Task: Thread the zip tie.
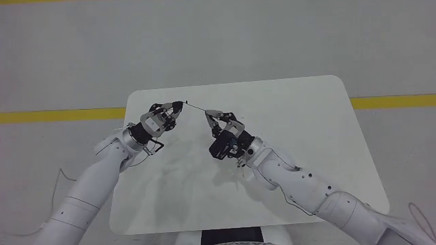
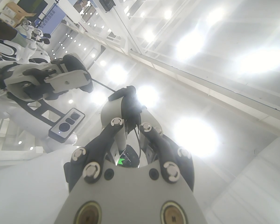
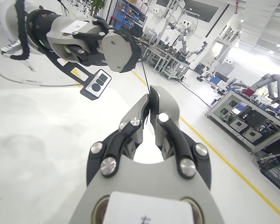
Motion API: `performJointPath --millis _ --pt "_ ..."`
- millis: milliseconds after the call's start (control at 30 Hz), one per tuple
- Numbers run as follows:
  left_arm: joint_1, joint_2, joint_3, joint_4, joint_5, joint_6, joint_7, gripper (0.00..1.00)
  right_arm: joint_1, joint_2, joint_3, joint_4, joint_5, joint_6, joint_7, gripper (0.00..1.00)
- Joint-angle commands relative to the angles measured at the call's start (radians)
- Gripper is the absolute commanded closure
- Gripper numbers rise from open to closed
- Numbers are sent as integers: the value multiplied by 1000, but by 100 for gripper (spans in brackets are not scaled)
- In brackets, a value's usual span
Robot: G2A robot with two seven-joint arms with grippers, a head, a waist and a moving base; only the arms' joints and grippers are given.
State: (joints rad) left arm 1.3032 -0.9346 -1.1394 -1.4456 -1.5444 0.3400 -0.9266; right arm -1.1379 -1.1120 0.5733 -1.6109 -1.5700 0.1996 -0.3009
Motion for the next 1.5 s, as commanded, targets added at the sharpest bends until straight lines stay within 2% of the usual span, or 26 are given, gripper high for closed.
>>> performJointPath --millis 0,167,467,567,633,667,700,1000,1067,1267,1400,1467 --pt "0 0 0 0 0 0 0 100 -11 0 14 -1 0 1 1 100" --pt "0 0 0 0 0 0 0 100 -45 3 57 0 0 4 1 100" --pt "0 0 0 0 0 0 0 100 -134 36 183 -20 0 20 6 100" --pt "0 0 0 0 0 0 0 100 -173 45 237 -43 23 18 2 100" --pt "0 0 0 0 0 0 0 100 -196 48 268 -64 63 -11 -7 100" --pt "0 0 0 0 0 0 0 100 -205 49 282 -75 92 -16 -11 56" --pt "0 0 0 0 0 0 0 100 -208 49 286 -79 102 -18 -11 0" --pt "0 0 0 0 0 0 0 100 -208 49 286 -79 102 -18 -11 0" --pt "0 0 0 0 0 0 0 100 -214 47 302 -92 144 -31 -21 0" --pt "0 0 0 0 0 0 0 100 -259 60 415 -109 310 -203 -107 0" --pt "0 0 0 0 0 0 0 100 -296 64 480 -137 432 -281 -128 0" --pt "0 0 0 0 0 0 0 100 -312 63 505 -145 492 -291 -138 0"
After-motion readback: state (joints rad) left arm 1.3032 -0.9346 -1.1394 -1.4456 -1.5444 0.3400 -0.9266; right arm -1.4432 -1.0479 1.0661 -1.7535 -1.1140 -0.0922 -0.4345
